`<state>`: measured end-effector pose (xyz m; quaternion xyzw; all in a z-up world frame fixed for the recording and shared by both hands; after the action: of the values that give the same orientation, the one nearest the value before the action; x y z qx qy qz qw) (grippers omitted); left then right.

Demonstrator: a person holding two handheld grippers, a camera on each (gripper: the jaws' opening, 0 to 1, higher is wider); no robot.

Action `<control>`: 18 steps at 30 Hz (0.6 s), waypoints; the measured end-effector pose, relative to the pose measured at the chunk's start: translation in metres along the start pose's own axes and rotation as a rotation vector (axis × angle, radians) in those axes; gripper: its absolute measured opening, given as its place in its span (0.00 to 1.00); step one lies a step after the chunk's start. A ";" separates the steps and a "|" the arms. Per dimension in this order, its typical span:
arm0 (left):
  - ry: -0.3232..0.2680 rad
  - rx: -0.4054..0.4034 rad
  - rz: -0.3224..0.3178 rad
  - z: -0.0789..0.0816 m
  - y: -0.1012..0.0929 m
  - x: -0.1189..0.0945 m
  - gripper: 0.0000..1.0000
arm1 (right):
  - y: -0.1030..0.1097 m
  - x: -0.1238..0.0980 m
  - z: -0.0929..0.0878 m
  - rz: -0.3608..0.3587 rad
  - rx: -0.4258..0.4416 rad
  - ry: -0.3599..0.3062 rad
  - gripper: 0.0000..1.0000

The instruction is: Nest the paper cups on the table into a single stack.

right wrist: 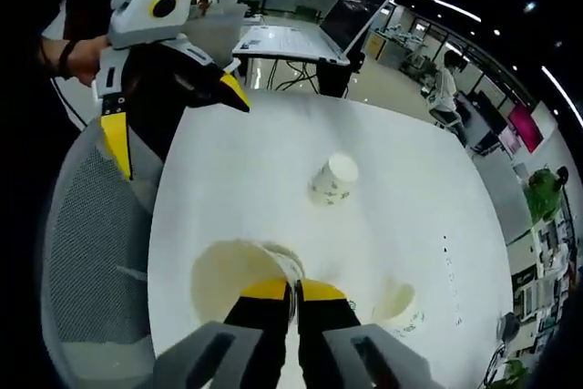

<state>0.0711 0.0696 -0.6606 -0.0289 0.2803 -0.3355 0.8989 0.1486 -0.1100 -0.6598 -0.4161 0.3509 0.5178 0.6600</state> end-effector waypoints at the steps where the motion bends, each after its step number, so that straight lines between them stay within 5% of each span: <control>1: 0.000 0.000 0.001 0.000 0.000 -0.001 0.83 | -0.001 0.003 0.000 0.006 0.001 0.003 0.00; 18: -0.005 -0.013 0.018 -0.002 0.007 -0.004 0.83 | -0.010 0.021 -0.004 0.041 0.007 0.030 0.00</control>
<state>0.0719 0.0775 -0.6616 -0.0329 0.2805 -0.3254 0.9024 0.1626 -0.1062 -0.6784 -0.4139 0.3711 0.5238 0.6455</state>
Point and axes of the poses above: the point that each gripper's makers call its tool centre point, and the gripper's own axes: x roughly forward along the fingers, y roughly to its left, z roughly out of its top, the point moved 7 cm from there along -x, roughly backward along the fingers, and after that the axes turned 5 degrees about y, right-handed, at the moved point
